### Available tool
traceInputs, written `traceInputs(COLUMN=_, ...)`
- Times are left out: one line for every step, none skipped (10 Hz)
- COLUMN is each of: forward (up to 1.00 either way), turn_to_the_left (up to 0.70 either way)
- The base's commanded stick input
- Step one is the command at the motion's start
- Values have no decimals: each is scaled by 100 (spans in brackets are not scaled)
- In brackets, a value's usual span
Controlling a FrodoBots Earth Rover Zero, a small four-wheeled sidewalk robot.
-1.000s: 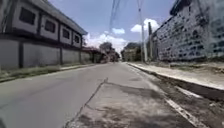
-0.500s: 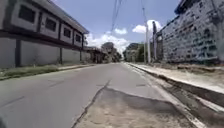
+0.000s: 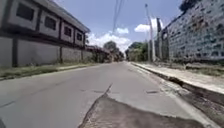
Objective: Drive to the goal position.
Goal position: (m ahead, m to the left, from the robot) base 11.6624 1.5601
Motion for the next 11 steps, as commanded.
traceInputs(forward=100, turn_to_the_left=3)
traceInputs(forward=100, turn_to_the_left=3)
traceInputs(forward=100, turn_to_the_left=3)
traceInputs(forward=100, turn_to_the_left=3)
traceInputs(forward=100, turn_to_the_left=3)
traceInputs(forward=100, turn_to_the_left=3)
traceInputs(forward=100, turn_to_the_left=3)
traceInputs(forward=100, turn_to_the_left=3)
traceInputs(forward=100, turn_to_the_left=3)
traceInputs(forward=100, turn_to_the_left=3)
traceInputs(forward=100, turn_to_the_left=3)
